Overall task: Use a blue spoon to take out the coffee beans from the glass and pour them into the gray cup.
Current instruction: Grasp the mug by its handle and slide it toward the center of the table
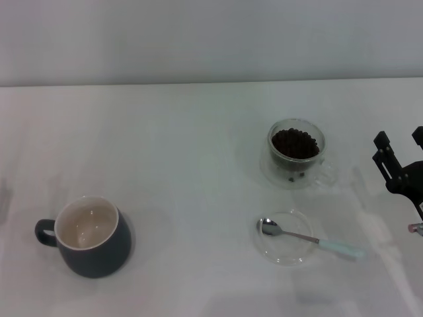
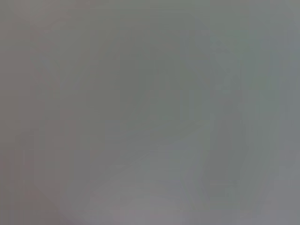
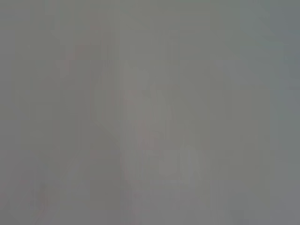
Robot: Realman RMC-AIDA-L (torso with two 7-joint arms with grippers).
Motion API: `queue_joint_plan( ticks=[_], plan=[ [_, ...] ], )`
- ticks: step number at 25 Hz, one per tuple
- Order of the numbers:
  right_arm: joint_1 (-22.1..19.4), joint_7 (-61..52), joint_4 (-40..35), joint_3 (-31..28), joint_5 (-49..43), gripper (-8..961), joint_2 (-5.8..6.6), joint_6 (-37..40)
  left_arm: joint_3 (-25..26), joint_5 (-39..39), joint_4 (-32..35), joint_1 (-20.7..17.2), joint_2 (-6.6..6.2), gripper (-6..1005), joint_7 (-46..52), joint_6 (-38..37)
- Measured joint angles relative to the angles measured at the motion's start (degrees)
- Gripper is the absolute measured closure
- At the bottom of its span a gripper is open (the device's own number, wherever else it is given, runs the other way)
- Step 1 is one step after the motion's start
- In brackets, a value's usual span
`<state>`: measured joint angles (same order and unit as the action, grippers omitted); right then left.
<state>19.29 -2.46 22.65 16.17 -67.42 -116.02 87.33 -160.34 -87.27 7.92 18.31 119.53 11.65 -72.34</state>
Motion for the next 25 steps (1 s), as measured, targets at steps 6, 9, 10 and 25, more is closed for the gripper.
queue_joint_plan(
  ticks=[6, 9, 10, 25],
  plan=[
    [-0.1, 0.0, -0.1, 0.0, -0.7, 231, 0.08, 0.1, -0.3, 0.5, 0.1, -0.6, 0.00, 153, -0.4, -0.1],
    [0.0, 0.0, -0.2, -0.2, -1.5, 231, 0.09, 0.1, -0.3, 0.6, 0.4, -1.8, 0.00, 153, -0.4, -1.3],
    [0.0, 0.0, -0.2, -0.3, -1.7, 231, 0.09, 0.1, -0.3, 0.7, 0.5, -2.4, 0.00, 153, -0.4, -2.1],
    [0.6, 0.0, -1.1, -0.1, -2.0, 231, 0.09, -0.4, -0.4, 4.0, 0.1, -10.7, -0.34, 153, 0.2, -10.3]
  ],
)
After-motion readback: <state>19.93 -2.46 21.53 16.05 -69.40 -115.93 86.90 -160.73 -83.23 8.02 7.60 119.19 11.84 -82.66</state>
